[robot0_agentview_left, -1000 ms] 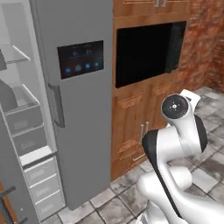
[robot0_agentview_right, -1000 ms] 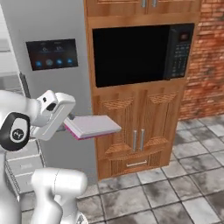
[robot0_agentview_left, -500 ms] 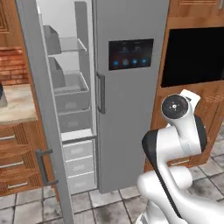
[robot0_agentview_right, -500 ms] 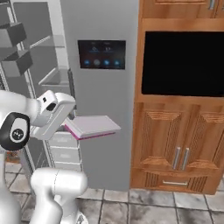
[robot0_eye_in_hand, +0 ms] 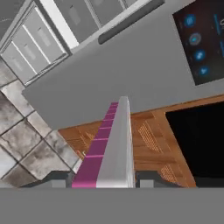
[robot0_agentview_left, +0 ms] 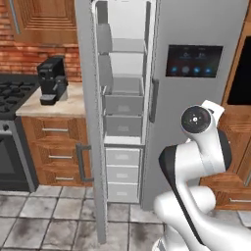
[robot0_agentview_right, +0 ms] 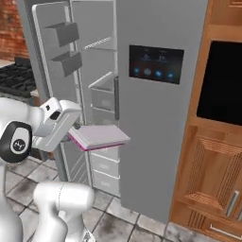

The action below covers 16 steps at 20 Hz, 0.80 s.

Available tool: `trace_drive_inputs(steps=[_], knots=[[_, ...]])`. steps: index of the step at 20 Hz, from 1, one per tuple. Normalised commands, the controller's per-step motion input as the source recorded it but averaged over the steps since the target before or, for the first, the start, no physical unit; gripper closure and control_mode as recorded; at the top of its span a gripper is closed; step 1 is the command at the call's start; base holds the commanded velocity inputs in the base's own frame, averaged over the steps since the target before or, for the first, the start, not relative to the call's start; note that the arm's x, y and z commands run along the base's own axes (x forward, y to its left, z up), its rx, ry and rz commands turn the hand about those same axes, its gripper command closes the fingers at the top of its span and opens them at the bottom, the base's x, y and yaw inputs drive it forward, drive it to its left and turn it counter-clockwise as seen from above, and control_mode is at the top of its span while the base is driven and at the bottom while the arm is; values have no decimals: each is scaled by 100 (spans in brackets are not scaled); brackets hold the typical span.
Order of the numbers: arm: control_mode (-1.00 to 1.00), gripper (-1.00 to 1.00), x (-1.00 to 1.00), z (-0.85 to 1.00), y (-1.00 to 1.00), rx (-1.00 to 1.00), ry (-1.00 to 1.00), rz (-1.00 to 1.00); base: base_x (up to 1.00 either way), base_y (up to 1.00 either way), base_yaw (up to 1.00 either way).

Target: The ice cube tray has been filled with water. Take the tray and place it in the freezer to make ice. Close the freezer door after placing the tray.

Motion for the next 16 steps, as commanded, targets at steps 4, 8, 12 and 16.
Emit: trace_drive_inputs(steps=[4, 8, 12, 16], knots=[[100, 100, 0, 0, 0, 0, 0, 0, 0, -29, 52], [100, 100, 0, 0, 0, 0, 0, 0, 0, -29, 50], [100, 100, 0, 0, 0, 0, 0, 0, 0, -26, 46], [100, 100, 0, 0, 0, 0, 0, 0, 0, -20, 41]])
